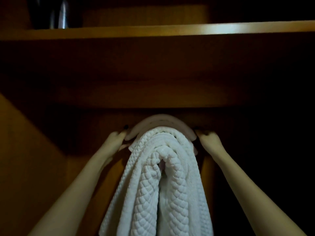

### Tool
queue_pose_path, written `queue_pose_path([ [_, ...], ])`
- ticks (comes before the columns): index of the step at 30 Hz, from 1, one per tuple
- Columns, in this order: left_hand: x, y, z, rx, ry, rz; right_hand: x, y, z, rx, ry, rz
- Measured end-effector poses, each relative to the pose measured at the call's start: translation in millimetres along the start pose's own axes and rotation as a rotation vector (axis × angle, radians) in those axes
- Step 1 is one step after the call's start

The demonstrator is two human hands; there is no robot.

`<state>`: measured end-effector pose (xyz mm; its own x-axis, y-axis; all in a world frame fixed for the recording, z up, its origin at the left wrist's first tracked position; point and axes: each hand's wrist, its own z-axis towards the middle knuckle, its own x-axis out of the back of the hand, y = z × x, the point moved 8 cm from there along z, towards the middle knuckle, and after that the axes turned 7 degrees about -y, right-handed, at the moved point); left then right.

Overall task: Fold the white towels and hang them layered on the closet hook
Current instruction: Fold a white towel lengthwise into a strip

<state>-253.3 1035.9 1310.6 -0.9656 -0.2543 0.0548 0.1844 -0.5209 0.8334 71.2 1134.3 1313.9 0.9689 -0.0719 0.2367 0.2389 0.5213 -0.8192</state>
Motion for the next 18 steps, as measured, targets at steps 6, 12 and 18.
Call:
queue_pose_path([
  [6,6.7,44.4,2.3,-0.070,0.200,0.851,-18.0,-55.8,-6.4,0.293,-0.070,-0.212],
  [12,-38.3,29.0,15.4,-0.088,0.038,0.373,-34.6,-54.7,-1.1,0.217,-0.109,-0.187],
  [18,-37.8,31.5,38.9,-0.113,0.114,0.319,-39.4,-56.8,5.1,0.264,-0.124,-0.217],
])
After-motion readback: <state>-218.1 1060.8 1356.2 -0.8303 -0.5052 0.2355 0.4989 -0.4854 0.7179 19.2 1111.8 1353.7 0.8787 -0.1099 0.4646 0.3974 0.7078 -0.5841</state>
